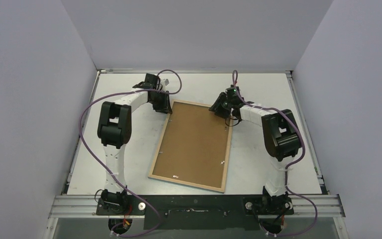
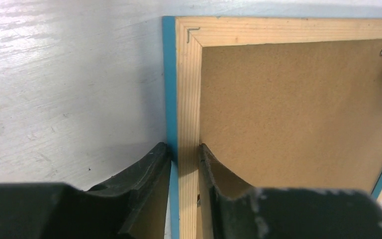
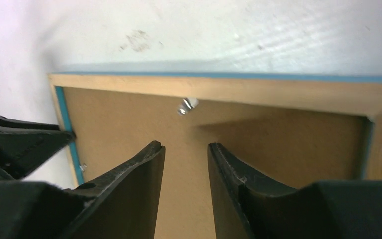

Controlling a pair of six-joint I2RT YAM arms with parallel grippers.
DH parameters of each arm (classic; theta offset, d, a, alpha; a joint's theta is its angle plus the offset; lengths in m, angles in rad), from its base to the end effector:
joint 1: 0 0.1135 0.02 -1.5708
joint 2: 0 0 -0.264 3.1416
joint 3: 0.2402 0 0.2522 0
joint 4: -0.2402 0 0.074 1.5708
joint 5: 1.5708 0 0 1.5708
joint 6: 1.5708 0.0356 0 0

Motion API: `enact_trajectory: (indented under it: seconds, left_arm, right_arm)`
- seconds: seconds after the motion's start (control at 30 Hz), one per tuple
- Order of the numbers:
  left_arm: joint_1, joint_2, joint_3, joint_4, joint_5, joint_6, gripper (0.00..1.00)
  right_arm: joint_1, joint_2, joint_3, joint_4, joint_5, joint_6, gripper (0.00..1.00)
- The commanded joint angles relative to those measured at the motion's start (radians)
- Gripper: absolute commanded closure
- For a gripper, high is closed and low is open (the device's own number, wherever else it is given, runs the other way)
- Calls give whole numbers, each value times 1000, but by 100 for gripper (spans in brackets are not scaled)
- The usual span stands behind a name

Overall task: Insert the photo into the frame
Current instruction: Adjust the photo frame at the center of the board, then install the photo frame at the center of the board.

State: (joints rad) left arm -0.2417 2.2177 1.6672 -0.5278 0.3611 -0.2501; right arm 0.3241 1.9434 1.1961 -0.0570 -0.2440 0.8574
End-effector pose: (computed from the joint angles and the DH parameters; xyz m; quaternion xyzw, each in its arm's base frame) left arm 0.4533 -0.1247 0.1526 0.0398 0.9542 -0.2273 0.1902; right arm 0.3877 0.1393 0.1587 0.1987 0.9000 0.3005 0.2454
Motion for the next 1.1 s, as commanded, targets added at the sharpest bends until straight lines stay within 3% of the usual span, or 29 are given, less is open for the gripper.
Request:
enact_trajectory:
  seconds: [0.0, 0.6, 0.8, 0.9, 1.07]
  left_arm:
    - [-24, 32, 4, -94, -116, 63, 81]
    - [-71, 82, -14, -123, -168, 147, 89]
    - [-92, 83, -19, -120, -163, 169, 92]
    - [-93, 87, -6, -127, -160, 157, 92]
    - [-77, 72, 2, -126, -137, 111, 86]
  right_arm:
    - [18, 55, 79, 97, 42, 39, 63]
    - [59, 188, 89, 142, 67, 1, 76]
    - [66, 238, 28, 297, -59, -9, 82]
    - [65, 227, 6, 376, -121, -12, 81]
    - [43, 114, 48, 336, -148, -79, 67]
